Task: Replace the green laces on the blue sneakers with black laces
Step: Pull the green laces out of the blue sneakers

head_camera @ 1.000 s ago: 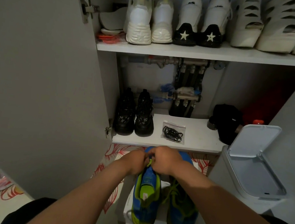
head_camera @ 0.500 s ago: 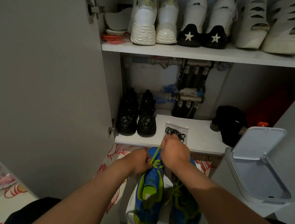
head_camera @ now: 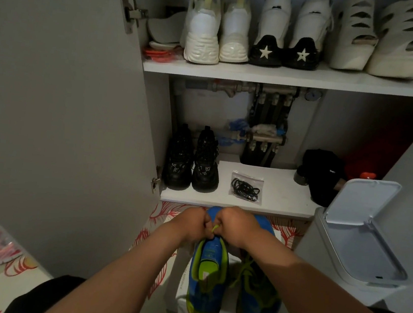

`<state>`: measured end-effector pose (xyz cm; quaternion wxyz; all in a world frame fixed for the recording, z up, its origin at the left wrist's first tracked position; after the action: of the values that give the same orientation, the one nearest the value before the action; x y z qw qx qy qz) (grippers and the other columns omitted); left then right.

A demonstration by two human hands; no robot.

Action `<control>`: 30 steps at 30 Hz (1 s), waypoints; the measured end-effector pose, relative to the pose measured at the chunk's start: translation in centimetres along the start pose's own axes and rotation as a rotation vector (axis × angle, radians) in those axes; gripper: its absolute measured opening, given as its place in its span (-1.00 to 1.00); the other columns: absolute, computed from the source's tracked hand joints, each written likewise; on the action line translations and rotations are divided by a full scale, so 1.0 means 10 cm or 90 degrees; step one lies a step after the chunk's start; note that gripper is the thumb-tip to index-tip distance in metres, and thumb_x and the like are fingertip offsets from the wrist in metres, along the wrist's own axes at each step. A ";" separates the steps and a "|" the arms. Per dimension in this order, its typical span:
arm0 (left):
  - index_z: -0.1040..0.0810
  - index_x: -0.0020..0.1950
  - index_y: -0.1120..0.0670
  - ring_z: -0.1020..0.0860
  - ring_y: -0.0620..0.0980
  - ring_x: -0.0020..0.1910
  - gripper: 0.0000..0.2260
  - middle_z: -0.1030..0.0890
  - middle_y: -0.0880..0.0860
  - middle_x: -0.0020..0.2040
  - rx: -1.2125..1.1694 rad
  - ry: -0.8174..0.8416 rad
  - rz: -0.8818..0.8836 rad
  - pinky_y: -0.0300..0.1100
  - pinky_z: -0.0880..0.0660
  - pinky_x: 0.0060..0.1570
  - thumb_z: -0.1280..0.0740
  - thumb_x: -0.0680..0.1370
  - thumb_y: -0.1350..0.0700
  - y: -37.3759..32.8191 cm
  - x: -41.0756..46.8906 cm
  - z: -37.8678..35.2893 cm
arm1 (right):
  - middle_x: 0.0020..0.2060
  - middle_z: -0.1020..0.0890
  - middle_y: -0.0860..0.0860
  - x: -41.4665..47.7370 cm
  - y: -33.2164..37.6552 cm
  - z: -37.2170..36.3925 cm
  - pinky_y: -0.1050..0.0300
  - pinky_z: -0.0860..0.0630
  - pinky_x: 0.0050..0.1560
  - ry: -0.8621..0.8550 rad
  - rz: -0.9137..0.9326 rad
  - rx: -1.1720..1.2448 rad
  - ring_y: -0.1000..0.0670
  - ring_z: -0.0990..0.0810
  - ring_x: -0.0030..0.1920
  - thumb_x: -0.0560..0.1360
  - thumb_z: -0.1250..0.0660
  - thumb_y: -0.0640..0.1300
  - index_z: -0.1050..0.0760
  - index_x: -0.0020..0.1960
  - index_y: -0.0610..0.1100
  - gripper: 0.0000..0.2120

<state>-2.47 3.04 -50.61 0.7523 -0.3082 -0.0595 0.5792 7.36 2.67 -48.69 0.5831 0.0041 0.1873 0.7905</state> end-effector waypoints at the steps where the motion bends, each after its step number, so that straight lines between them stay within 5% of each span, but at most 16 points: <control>1: -0.67 -0.16 0.10 -0.60 -0.04 -0.11 -0.92 -0.68 0.04 -0.14 -0.010 -0.002 0.003 -0.20 -0.48 -0.09 -0.51 0.44 0.11 0.01 0.00 0.00 | 0.00 -0.67 -0.01 0.01 -0.03 0.02 0.12 -0.50 -0.05 -0.006 -0.015 0.008 -0.08 -0.62 0.04 0.50 -0.37 -0.09 -0.64 -0.04 0.00 -0.91; 7: -0.67 -0.06 0.19 -0.58 -0.01 -0.06 -0.83 -0.67 0.09 -0.07 -0.032 0.001 0.014 -0.18 -0.49 0.01 -0.49 0.47 0.10 0.04 -0.01 0.01 | -0.29 -0.55 0.11 -0.04 -0.33 0.53 0.14 -0.34 -0.31 -0.279 -0.141 0.177 -0.03 -0.54 -0.22 0.48 -0.27 -0.20 -0.48 -0.22 0.02 -0.84; 10: -0.66 -0.08 0.23 -0.54 -0.03 -0.12 -0.82 -0.64 0.12 -0.11 -0.039 0.004 0.015 -0.20 -0.46 -0.05 -0.47 0.50 0.10 0.04 -0.01 -0.01 | -0.34 -0.51 0.17 -0.01 -0.44 0.54 0.17 -0.31 -0.32 -0.271 -0.165 0.213 -0.03 -0.55 -0.19 0.51 -0.28 -0.14 -0.47 -0.28 0.05 -0.80; 13: -0.66 -0.10 0.22 -0.54 -0.06 -0.14 -0.84 -0.64 0.10 -0.13 -0.041 -0.004 0.020 -0.22 -0.44 -0.09 -0.46 0.50 0.11 0.04 0.01 -0.01 | -0.06 -0.66 0.06 0.00 -0.42 0.46 0.12 -0.49 -0.12 -0.227 -0.155 0.204 -0.08 -0.62 0.02 0.53 -0.27 -0.16 -0.61 0.04 0.07 -0.79; 15: -0.69 -0.09 0.21 -0.58 -0.06 -0.11 -0.85 -0.68 0.10 -0.08 -0.041 -0.012 0.023 -0.22 -0.48 -0.05 -0.47 0.49 0.12 0.04 0.01 0.00 | 0.19 -0.61 -0.04 0.01 -0.38 0.38 0.06 -0.53 0.12 -0.163 -0.128 0.199 -0.11 -0.57 0.19 0.54 -0.27 -0.19 -0.48 0.37 0.01 -0.59; 17: -0.71 -0.08 0.19 -0.62 -0.03 -0.05 -0.86 -0.70 0.09 -0.06 -0.041 -0.015 0.025 -0.19 -0.51 0.00 -0.49 0.48 0.12 0.03 0.01 0.02 | 0.29 -0.51 -0.10 0.02 -0.29 0.27 0.01 -0.50 0.24 -0.083 -0.088 0.154 -0.13 -0.52 0.27 0.50 -0.30 -0.24 -0.36 0.47 -0.01 -0.45; 21: -0.73 -0.03 0.16 -0.63 -0.01 0.03 -0.84 -0.71 0.09 -0.02 -0.028 -0.010 0.026 -0.15 -0.54 0.08 -0.51 0.45 0.12 0.02 0.01 0.01 | 0.26 -0.42 -0.08 -0.01 -0.06 0.04 -0.01 -0.49 0.24 0.005 -0.016 0.070 -0.12 -0.50 0.25 0.50 -0.36 -0.15 -0.48 0.39 0.05 -0.54; 26: -0.74 0.01 0.11 -0.63 -0.06 0.07 -0.84 -0.72 0.04 0.01 -0.040 0.001 0.038 -0.16 -0.52 0.16 -0.52 0.45 0.12 0.04 0.02 -0.03 | 0.06 -0.64 -0.05 -0.03 0.01 -0.04 0.07 -0.55 0.02 0.029 -0.003 -0.063 -0.10 -0.61 0.08 0.54 -0.36 -0.04 -0.66 0.01 -0.06 -0.86; 30: -0.73 -0.03 0.12 -0.63 -0.04 0.00 -0.83 -0.71 0.05 -0.03 -0.043 -0.006 0.051 -0.16 -0.53 0.07 -0.54 0.42 0.09 0.08 0.03 -0.02 | 0.01 -0.64 -0.03 -0.04 -0.07 0.15 0.05 -0.57 0.00 -0.056 -0.058 0.005 -0.11 -0.62 0.03 0.54 -0.32 -0.11 -0.65 -0.02 -0.06 -0.88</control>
<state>-2.98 3.36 -51.29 0.7175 -0.3328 -0.0701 0.6078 8.41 2.88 -47.46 0.6264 0.0326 0.1641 0.7613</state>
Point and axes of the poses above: each hand's wrist, its own x-axis towards the middle knuckle, its own z-axis out of the back of the hand, y = z × x, the point moved 9 cm from there along x, towards the middle knuckle
